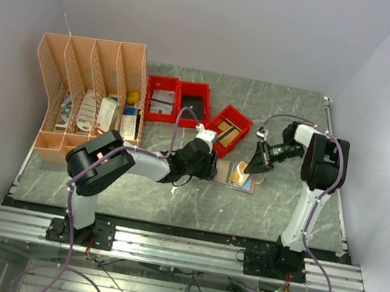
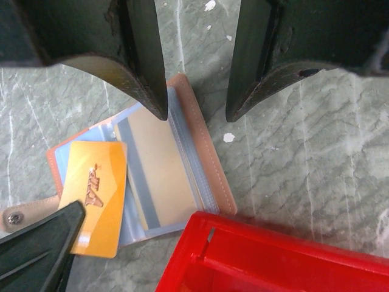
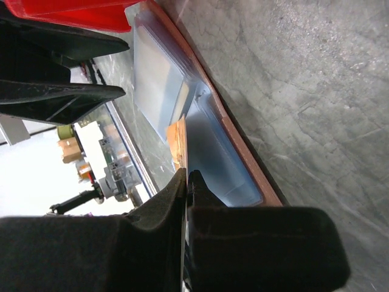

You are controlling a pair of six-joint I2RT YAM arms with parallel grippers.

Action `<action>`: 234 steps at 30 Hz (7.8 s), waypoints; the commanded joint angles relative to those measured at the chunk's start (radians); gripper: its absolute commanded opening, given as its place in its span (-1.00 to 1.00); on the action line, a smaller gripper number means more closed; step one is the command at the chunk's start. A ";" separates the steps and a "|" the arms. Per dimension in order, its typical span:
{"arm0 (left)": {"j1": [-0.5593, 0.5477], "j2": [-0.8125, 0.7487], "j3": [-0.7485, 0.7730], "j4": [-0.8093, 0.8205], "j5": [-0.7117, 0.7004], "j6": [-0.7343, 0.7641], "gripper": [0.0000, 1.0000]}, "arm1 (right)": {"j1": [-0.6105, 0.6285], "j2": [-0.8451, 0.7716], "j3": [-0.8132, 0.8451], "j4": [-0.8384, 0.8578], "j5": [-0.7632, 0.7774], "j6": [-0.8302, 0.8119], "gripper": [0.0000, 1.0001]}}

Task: Put the credit cards into the card holder
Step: Insert the credit card into the card holder, then adjust the credit card in the card holder.

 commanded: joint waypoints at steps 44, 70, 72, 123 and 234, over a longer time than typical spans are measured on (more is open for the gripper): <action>-0.012 0.080 0.083 0.056 0.029 0.062 0.04 | 0.087 0.156 0.183 -0.131 0.121 0.063 -1.00; -0.012 0.146 0.143 0.049 0.044 0.070 -0.04 | 0.078 0.099 0.073 -0.056 0.139 0.187 -1.00; -0.012 0.146 0.140 0.057 0.048 0.069 -0.04 | 0.078 0.100 0.066 -0.043 0.135 0.205 -1.00; -0.205 0.271 0.482 -0.213 -0.082 -0.081 -0.35 | 0.078 0.130 0.099 0.015 0.096 0.255 -0.86; 0.030 0.139 0.082 0.025 0.154 -0.118 -0.52 | 0.184 -0.238 -0.170 0.416 0.237 0.359 -1.00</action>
